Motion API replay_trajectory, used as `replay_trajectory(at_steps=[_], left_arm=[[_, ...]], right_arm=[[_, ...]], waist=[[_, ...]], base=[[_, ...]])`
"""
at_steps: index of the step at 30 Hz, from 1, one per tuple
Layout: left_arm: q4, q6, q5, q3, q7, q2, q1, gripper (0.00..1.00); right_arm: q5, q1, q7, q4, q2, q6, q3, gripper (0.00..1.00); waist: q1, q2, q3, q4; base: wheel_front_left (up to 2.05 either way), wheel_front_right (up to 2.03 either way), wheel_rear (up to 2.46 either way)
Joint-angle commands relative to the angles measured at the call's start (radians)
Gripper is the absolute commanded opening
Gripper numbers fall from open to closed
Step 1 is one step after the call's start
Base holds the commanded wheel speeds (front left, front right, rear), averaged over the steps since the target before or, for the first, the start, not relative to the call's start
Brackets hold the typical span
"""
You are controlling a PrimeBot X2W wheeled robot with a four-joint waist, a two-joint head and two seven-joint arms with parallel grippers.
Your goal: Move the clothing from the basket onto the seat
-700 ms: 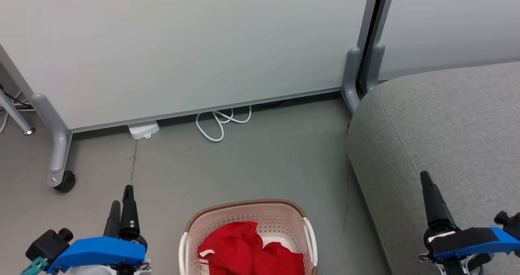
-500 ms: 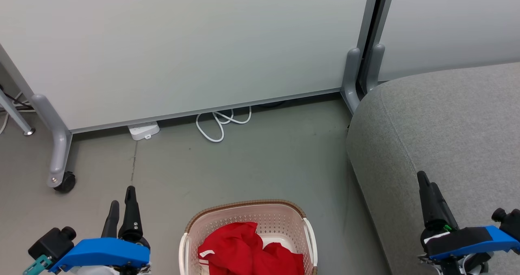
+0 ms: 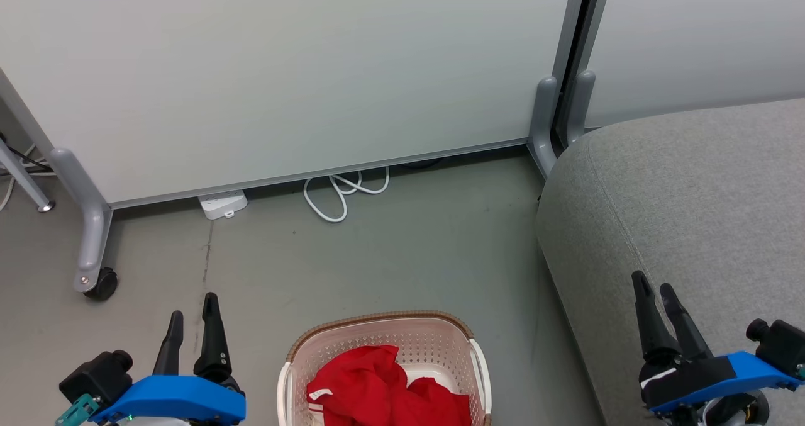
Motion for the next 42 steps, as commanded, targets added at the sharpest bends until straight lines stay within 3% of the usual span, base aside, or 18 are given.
replay_trajectory(at_steps=[1, 17, 42], left_arm=[[-0.017, 0.005, 0.041, -0.006, -0.013, 0.012, -0.004, 1.00], [-0.007, 0.010, 0.195, -0.031, -0.055, 0.019, 0.014, 1.00], [0.021, -0.023, 0.387, -0.059, -0.116, 0.015, 0.031, 1.00]], right_arm=[[-0.045, -0.007, -0.008, -0.018, -0.003, 0.002, 0.001, 1.00], [-0.217, 0.007, -0.023, -0.029, -0.003, 0.002, 0.004, 1.00], [-0.456, 0.029, -0.046, -0.035, -0.002, 0.003, 0.010, 1.00]], waist=[[0.0000, 0.0000, 0.000, 0.000], [0.0000, 0.0000, -0.006, 0.001], [0.0000, 0.0000, -0.017, 0.009]], base=[[0.00, 0.00, 0.00], [0.00, 0.00, 0.00], [0.00, 0.00, 0.00]])
